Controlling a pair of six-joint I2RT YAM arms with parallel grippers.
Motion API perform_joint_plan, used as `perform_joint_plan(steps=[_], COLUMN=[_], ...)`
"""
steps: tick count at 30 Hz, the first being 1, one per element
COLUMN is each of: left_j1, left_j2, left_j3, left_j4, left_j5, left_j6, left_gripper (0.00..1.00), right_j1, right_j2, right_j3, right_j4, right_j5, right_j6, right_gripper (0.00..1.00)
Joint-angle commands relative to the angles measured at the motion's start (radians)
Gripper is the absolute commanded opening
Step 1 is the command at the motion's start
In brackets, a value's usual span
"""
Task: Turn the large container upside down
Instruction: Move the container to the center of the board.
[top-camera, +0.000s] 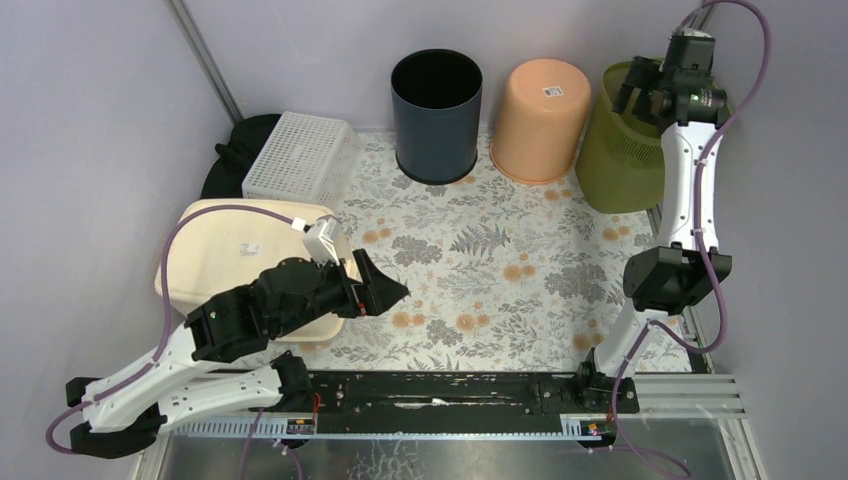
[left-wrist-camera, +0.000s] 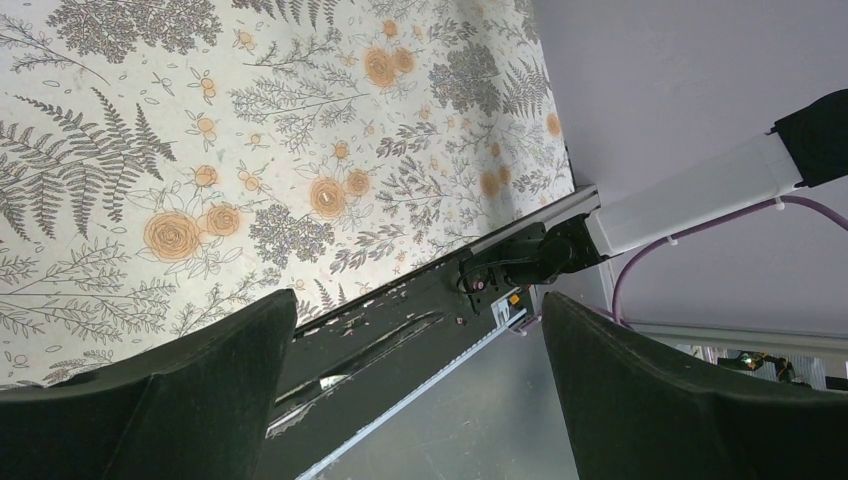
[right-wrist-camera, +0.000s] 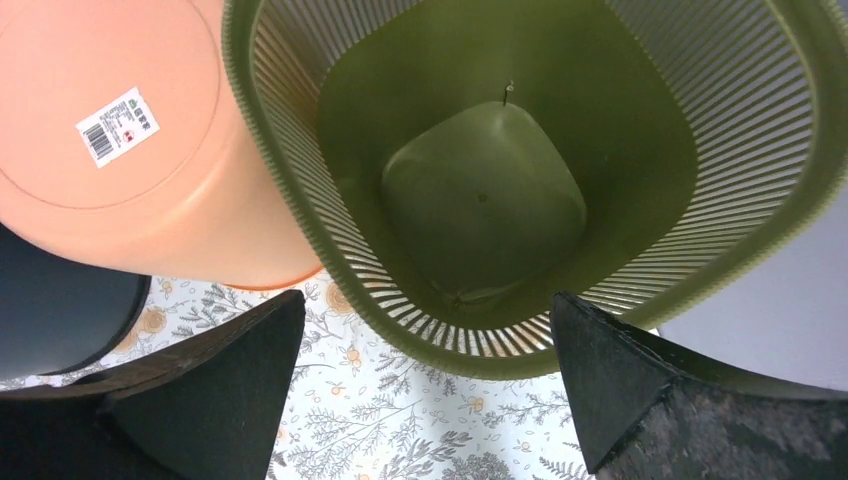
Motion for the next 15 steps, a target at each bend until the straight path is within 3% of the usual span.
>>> perform_joint_plan(steps=[1,15], left_j1=[-0.002,-0.003], left_j2=[0.007,0.007], left_j3=[0.009,-0.006], left_j4=[0.039,0.044], left_j5=[0.001,0.004], left_j6=[0.025,0.016], left_gripper=[1.00,1.00], right_j1=[-0.021,-0.022], right_j2=[-0.013,0.013], right_j3=[0.061,-0.018], right_j4=[-0.005,-0.015], right_j5=[-0.139,-0.217], right_j6=[-0.002,-0.029], right_gripper=[0.99,0.93])
